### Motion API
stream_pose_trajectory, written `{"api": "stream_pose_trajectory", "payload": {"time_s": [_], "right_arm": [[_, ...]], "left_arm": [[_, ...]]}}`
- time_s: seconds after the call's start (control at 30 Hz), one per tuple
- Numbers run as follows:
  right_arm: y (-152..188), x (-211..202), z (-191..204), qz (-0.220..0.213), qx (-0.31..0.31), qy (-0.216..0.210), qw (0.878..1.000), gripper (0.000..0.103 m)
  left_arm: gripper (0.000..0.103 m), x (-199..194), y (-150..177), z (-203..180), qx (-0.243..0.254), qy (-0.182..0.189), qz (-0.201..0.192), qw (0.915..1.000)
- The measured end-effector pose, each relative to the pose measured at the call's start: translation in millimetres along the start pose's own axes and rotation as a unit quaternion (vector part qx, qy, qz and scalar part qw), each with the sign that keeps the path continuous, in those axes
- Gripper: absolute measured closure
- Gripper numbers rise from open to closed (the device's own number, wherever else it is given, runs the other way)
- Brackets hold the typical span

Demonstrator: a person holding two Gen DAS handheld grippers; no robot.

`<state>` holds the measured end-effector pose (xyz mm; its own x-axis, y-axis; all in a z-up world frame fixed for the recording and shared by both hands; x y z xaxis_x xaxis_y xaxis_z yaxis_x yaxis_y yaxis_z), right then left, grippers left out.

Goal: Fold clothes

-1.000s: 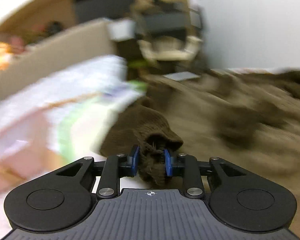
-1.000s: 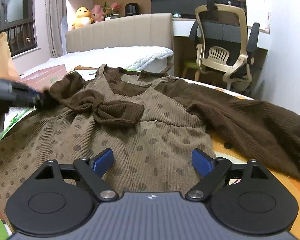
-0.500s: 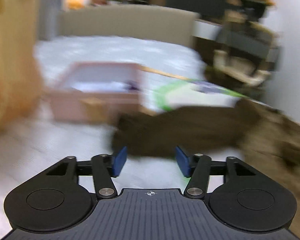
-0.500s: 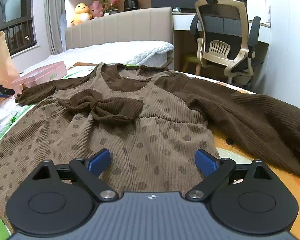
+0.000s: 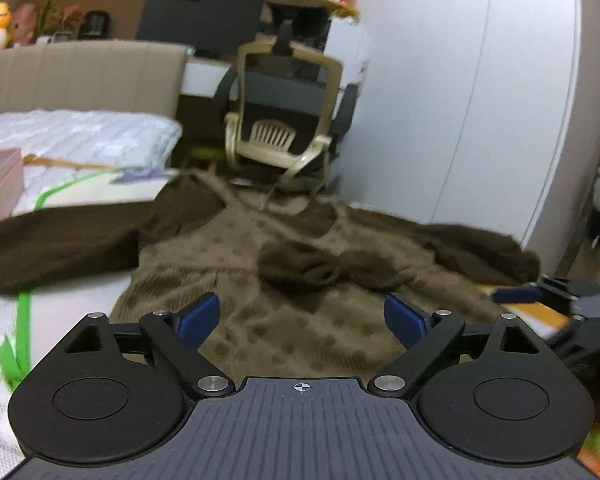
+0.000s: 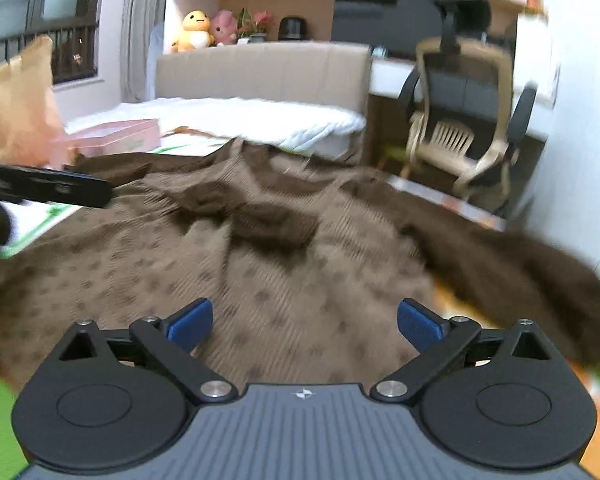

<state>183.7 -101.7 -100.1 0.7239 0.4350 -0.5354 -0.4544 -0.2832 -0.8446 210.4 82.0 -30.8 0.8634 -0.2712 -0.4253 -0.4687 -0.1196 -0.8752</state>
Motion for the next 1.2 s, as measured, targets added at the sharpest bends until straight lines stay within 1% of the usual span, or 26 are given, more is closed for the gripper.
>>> {"api": "stream_pose_trajectory", "payload": {"time_s": [0.03,0.07,0.13,0.23,0.33,0.47,0.6,0.7,0.8,0.87,0.93,0.97,1.03,1.1,1.17,1.2], "right_arm": [[4.6,0.1,-0.8,0.012,0.005,-0.008,1.0,0.002],[5.2,-0.6,-2.2,0.014,0.014,-0.013,1.0,0.0],[7.5,5.4,-4.3,0.035,0.027,-0.024,0.999,0.0],[8.9,10.3,-4.0,0.05,0.031,-0.029,0.998,0.0],[11.9,10.0,-3.3,0.057,0.036,-0.034,0.997,0.0],[17.5,1.3,1.8,0.063,0.04,-0.042,0.996,0.0],[28.2,-16.8,16.0,0.067,0.022,-0.058,0.996,0.0],[29.7,-22.5,13.0,0.065,0.046,-0.066,0.995,0.0],[27.3,-20.4,12.2,0.069,0.055,-0.064,0.994,0.0],[27.3,-18.3,17.9,0.076,0.033,-0.053,0.995,0.0],[27.2,-18.3,20.9,0.078,0.023,-0.045,0.996,0.0],[26.9,-19.5,20.0,0.077,0.028,-0.044,0.996,0.0],[23.5,-27.2,11.6,0.062,0.047,-0.036,0.996,0.0],[19.7,-37.9,-3.3,0.045,0.06,-0.009,0.997,0.0],[17.8,-48.8,-21.6,0.035,0.073,0.023,0.996,0.0],[16.9,-54.3,-30.7,0.03,0.079,0.039,0.996,0.0]], "left_arm": [[0.01,2.1,3.4,3.2,-0.009,-0.006,0.01,0.9999],[0.01,4.3,6.9,6.4,-0.019,-0.011,0.02,0.9996],[0.01,8.4,13.8,12.6,-0.037,-0.023,0.04,0.9983],[0.01,8.5,19.9,14.5,-0.041,-0.033,0.058,0.9969],[0.01,3.5,24.1,11.3,-0.031,-0.035,0.065,0.9968],[0.009,-3.1,28.6,7.9,-0.03,-0.036,0.071,0.9964],[0.008,-15.0,35.1,1.1,-0.029,-0.03,0.074,0.9963],[0.008,-20.8,37.4,-1.2,-0.033,-0.032,0.074,0.9962],[0.007,-24.4,36.8,-5.1,-0.033,-0.036,0.076,0.9959],[0.007,-27.2,34.4,-8.8,-0.037,-0.031,0.08,0.9957],[0.007,-34.2,22.7,-12.1,-0.045,0.001,0.057,0.9973],[0.007,-39.3,13.3,-12.5,-0.035,-0.001,0.037,0.9987],[0.006,-50.6,-6.3,-7.4,0.009,-0.039,-0.009,0.9992],[0.005,-58.8,-19.2,3.8,0.045,-0.079,-0.037,0.9952],[0.005,-61.8,-23.5,22.0,0.054,-0.107,-0.034,0.9922],[0.005,-60.6,-20.0,30.1,0.047,-0.11,-0.015,0.9927]]}}
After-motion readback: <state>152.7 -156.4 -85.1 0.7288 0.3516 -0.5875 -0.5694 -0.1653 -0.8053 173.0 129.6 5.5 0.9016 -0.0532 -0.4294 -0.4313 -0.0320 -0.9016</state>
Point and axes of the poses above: each gripper's, at about its wrist camera, not at the fingertips, and x roughly the way its jaws point, z to its left, y to its underside, the point moved 6 cm from there along x, roughly the way its jaws point, and after that the axes turned 1 degree about -z, right-handed, at the moved point
